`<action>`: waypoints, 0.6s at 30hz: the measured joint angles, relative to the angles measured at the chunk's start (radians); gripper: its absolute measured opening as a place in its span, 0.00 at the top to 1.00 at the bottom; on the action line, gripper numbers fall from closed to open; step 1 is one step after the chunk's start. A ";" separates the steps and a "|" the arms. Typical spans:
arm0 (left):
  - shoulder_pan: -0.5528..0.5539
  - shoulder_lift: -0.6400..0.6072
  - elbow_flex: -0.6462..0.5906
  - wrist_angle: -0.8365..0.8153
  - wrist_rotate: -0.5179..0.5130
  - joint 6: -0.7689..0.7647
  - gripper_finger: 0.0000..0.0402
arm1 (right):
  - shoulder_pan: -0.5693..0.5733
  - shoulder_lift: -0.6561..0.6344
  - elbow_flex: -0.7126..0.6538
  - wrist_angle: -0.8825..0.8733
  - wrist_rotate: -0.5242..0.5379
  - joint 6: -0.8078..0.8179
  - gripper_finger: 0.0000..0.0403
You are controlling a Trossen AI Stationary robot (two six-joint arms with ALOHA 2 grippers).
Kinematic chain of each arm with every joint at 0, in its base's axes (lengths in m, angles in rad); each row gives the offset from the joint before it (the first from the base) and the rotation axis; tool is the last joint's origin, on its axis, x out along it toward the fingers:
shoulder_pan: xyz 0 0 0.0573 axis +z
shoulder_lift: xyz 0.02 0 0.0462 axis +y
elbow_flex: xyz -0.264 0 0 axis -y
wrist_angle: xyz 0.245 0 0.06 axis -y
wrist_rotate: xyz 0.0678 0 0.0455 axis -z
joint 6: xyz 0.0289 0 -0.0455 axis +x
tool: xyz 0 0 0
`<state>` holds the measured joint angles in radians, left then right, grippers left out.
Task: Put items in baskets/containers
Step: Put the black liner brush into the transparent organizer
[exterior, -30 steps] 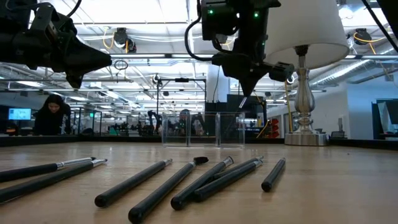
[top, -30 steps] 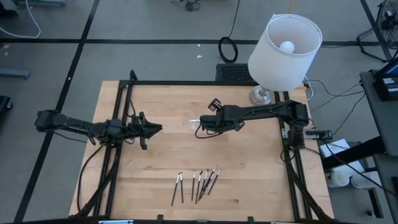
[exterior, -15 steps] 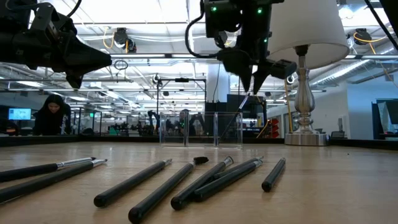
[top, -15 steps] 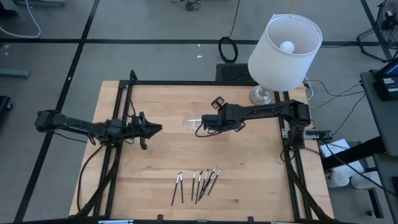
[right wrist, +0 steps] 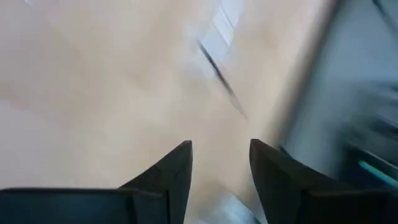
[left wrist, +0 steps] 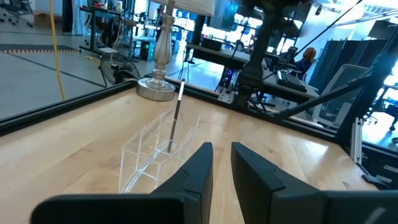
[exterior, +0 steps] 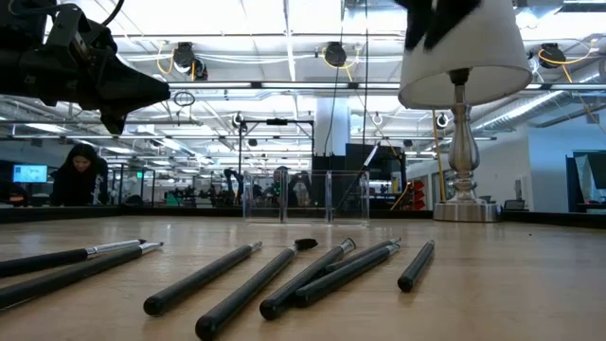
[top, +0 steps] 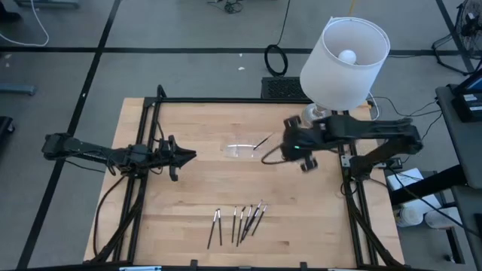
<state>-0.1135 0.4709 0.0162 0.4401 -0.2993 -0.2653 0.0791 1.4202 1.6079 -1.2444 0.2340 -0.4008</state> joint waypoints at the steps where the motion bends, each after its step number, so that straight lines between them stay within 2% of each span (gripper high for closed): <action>1: 0.000 0.000 0.000 0.000 0.000 0.000 0.84 | 0.027 -0.022 -0.017 0.049 -0.073 0.046 0.63; 3: 0.000 0.000 0.000 0.001 0.000 -0.002 0.84 | 0.099 -0.064 -0.083 0.143 -0.141 0.101 0.64; 8: 0.000 0.000 0.000 0.003 0.000 -0.010 0.84 | 0.230 -0.101 -0.332 0.377 -0.183 0.148 0.64; 10: 0.000 0.000 0.000 0.004 0.000 -0.010 0.84 | 0.250 -0.101 -0.449 0.516 -0.244 0.153 0.64; 14: 0.000 0.000 0.000 0.004 0.000 -0.007 0.84 | 0.268 -0.101 -0.681 0.908 -0.344 0.145 0.64; 18: 0.000 0.000 0.000 0.003 0.000 -0.002 0.84 | 0.256 -0.101 -0.846 1.215 -0.302 0.130 0.64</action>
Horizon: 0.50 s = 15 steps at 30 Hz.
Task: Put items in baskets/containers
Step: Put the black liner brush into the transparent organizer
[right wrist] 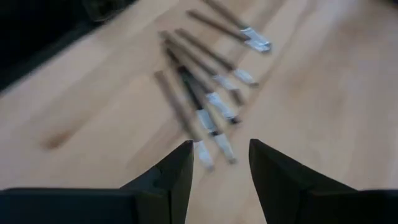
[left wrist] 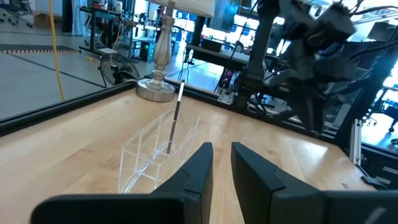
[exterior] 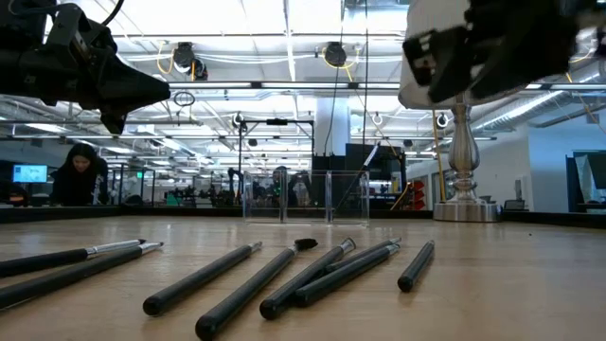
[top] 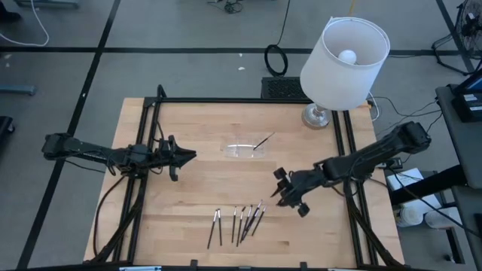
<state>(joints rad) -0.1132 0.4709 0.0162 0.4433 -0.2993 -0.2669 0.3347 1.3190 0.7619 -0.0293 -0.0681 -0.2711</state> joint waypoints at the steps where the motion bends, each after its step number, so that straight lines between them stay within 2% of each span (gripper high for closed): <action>1: 0.000 0.000 0.000 0.000 0.000 0.000 0.84 | -0.003 0.000 -0.033 0.068 0.015 -0.005 0.64; 5: 0.000 0.000 0.000 -0.001 -0.006 0.002 0.84 | -0.037 -0.001 -0.108 0.228 0.012 -0.037 0.64; 11: 0.000 0.000 0.000 -0.005 -0.095 0.002 0.84 | -0.063 -0.001 -0.145 0.259 0.012 -0.028 0.64; 15: 0.000 0.000 0.000 -0.005 -0.113 0.002 0.84 | -0.066 -0.001 -0.163 0.296 0.012 -0.035 0.64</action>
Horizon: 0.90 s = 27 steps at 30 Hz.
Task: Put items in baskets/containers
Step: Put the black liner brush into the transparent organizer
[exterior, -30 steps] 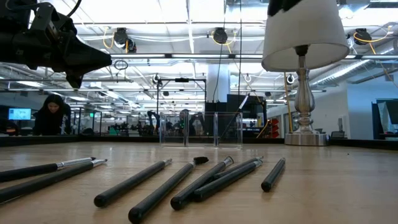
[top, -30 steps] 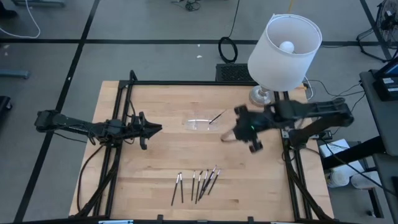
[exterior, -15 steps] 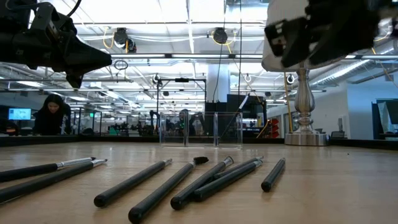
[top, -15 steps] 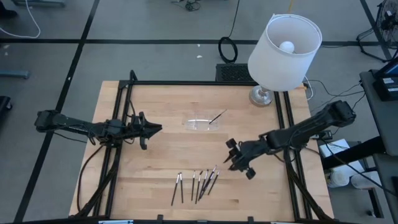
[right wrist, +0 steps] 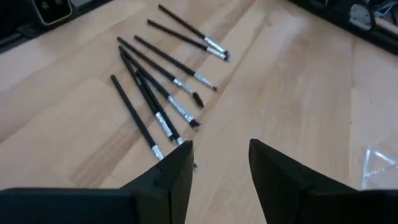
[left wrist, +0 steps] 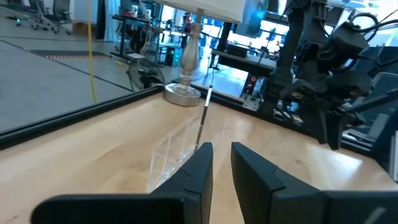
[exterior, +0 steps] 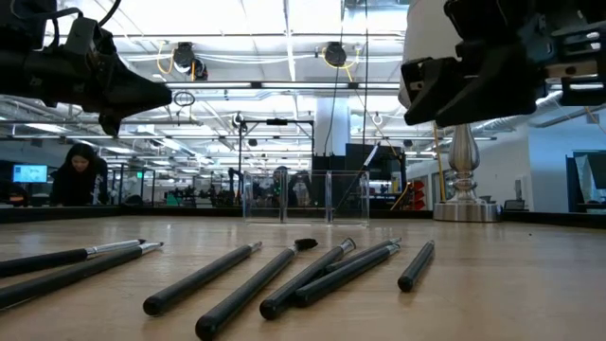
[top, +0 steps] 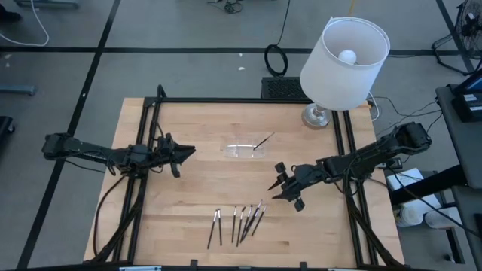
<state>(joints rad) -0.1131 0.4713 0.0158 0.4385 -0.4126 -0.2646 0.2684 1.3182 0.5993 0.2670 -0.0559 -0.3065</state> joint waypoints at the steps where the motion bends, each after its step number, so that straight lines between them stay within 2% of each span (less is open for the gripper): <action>1: 0.000 0.000 0.000 0.000 0.000 0.000 0.84 | 0.000 0.000 -0.003 0.016 0.000 -0.002 0.64; 17: 0.000 0.000 0.000 -0.002 0.019 -0.048 0.84 | 0.000 0.000 -0.007 0.056 -0.004 0.009 0.64; 23: 0.000 0.000 0.000 -0.002 0.019 -0.037 0.84 | -0.030 0.020 -0.007 0.013 -0.182 0.080 0.64; 27: 0.000 0.000 0.000 -0.002 0.019 -0.046 0.84 | -0.027 0.084 -0.006 0.021 -0.236 0.110 0.66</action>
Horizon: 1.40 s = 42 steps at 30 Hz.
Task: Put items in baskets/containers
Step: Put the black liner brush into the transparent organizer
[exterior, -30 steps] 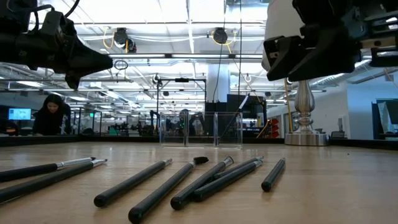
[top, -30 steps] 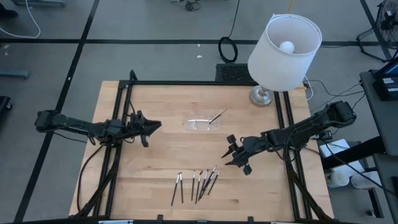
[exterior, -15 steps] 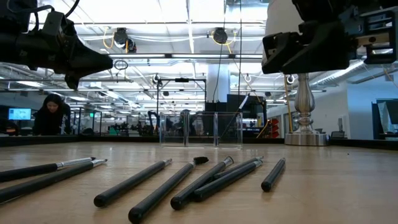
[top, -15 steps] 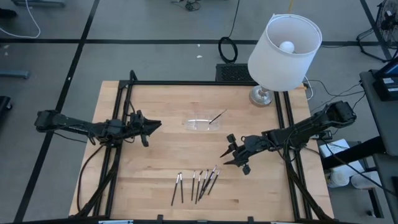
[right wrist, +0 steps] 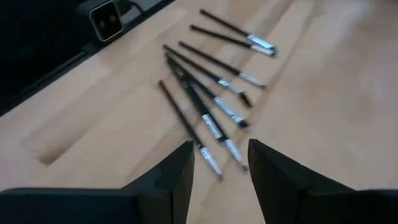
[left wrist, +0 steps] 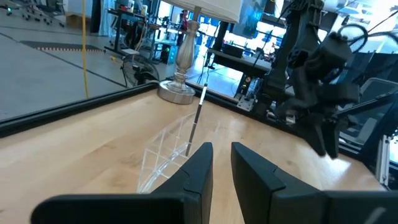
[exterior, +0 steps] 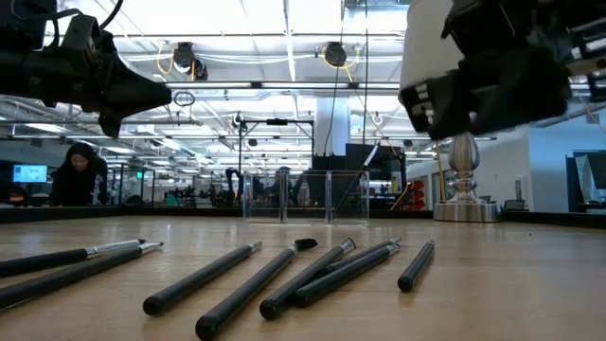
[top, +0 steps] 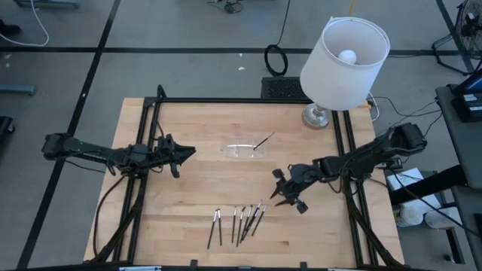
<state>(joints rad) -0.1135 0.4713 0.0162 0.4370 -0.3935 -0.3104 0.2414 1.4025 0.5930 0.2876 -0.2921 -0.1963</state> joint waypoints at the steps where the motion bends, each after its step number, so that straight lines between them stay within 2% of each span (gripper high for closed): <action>1: 0.000 0.000 0.000 0.000 0.000 0.000 0.84 | 0.010 0.030 0.000 -0.007 -0.001 0.006 0.67; 4: 0.000 0.000 0.000 0.000 0.000 0.008 0.84 | 0.030 0.107 -0.003 -0.035 0.020 -0.041 0.70; 7: 0.000 0.000 0.000 0.000 0.000 0.013 0.84 | 0.024 0.152 -0.001 0.049 0.057 -0.051 0.72; 14: 0.000 0.000 0.000 0.000 0.000 0.014 0.84 | -0.014 0.170 -0.001 0.053 0.052 -0.051 0.74; 27: 0.000 0.000 0.000 -0.002 0.003 0.014 0.84 | -0.028 0.308 0.004 0.168 0.045 -0.077 0.74; 32: 0.000 0.000 0.000 -0.008 0.003 0.014 0.84 | -0.041 0.334 0.005 0.199 0.000 -0.077 0.74; 42: 0.000 0.000 0.000 -0.008 0.003 0.014 0.84 | -0.046 0.360 0.005 0.201 -0.004 -0.066 0.74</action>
<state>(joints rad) -0.1135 0.4711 0.0159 0.4290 -0.3901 -0.2962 0.1953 1.7626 0.5982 0.4884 -0.2957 -0.2620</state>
